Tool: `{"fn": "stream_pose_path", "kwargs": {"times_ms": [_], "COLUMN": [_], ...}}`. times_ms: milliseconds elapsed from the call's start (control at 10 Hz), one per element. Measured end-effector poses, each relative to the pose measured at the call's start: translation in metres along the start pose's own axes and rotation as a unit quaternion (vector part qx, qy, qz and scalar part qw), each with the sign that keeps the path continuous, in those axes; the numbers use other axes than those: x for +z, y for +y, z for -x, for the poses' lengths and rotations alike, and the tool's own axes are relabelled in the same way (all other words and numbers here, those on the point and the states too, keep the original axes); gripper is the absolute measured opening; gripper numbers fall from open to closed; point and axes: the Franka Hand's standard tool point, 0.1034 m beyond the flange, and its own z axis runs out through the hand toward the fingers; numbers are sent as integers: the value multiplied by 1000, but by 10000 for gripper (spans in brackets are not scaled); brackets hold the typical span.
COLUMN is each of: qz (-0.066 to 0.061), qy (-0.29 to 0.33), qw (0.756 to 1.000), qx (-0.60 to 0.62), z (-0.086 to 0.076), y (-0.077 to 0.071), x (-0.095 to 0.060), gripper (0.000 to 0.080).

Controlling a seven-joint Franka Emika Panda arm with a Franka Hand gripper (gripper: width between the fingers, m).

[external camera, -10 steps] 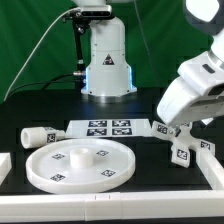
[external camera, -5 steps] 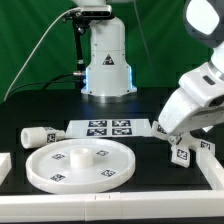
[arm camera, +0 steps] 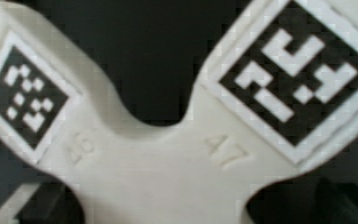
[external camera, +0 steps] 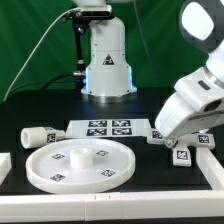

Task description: Assemble round table

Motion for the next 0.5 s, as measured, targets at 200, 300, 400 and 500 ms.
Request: {"fn": "stream_pose_path", "kwargs": {"times_ms": [200, 300, 400, 500], "qz": [0, 0, 0, 0], "qy": [1, 1, 1, 1], "qw": [1000, 1000, 1000, 1000], "qx": [0, 0, 0, 0], "z": [0, 0, 0, 0], "y": [0, 0, 0, 0], "x": [0, 0, 0, 0], "gripper": [649, 649, 649, 649]}}
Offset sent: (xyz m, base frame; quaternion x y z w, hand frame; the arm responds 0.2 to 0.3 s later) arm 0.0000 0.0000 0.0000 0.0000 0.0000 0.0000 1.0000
